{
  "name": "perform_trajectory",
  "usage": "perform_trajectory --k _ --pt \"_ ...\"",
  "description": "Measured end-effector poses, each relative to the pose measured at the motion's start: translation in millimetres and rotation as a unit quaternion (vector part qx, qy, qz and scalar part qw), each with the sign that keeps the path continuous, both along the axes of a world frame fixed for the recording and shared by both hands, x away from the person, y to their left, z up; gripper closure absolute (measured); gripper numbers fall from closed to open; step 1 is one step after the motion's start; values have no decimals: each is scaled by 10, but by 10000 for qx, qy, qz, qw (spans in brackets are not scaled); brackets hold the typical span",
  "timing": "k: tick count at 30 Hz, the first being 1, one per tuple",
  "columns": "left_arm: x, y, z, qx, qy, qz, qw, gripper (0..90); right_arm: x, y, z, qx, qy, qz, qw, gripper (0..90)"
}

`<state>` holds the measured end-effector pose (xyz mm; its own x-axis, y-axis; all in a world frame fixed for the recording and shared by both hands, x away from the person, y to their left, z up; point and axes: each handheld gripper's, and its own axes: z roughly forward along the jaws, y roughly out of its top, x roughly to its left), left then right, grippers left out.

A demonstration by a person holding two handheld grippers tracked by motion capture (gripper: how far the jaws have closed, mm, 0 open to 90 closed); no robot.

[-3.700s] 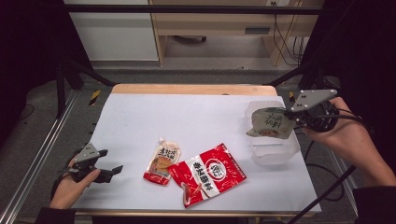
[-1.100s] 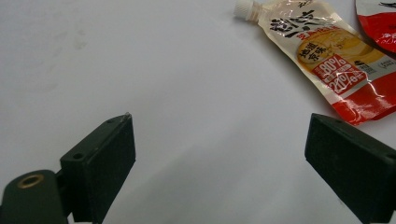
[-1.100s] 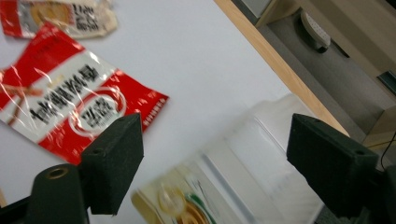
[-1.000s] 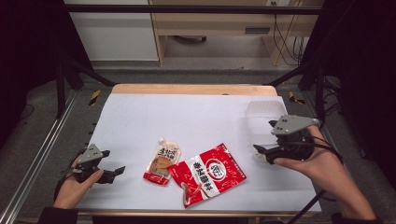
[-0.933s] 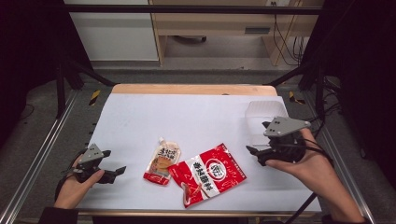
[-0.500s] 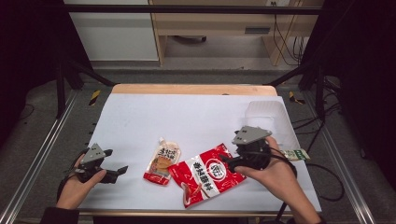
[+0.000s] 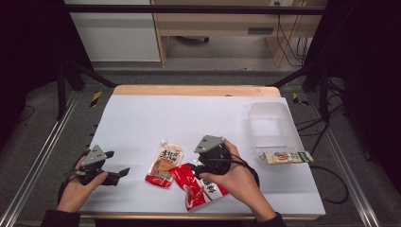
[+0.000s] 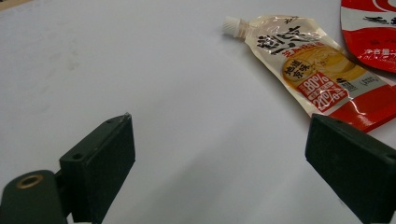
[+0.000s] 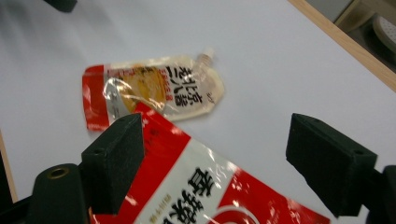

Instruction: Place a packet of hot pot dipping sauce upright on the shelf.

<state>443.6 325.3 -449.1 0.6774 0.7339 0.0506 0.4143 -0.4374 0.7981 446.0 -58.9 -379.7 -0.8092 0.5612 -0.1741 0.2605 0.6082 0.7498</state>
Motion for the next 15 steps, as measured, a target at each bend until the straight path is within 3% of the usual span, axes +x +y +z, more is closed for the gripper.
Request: perform_trajectory --k 6,8,12,15 --pt "6 -4 11 4 -23 -1 10000 81 140 192 -111 135 55 -124 9998 244" --pt "8 -9 14 16 -32 -8 10000 82 199 235 -183 59 92 -212 9997 259" --pt "8 -23 26 15 -53 -34 10000 81 311 284 -282 56 324 -292 9990 292" --pt "2 -18 34 31 -101 -10 9999 81 392 299 -294 149 352 -363 9986 325"
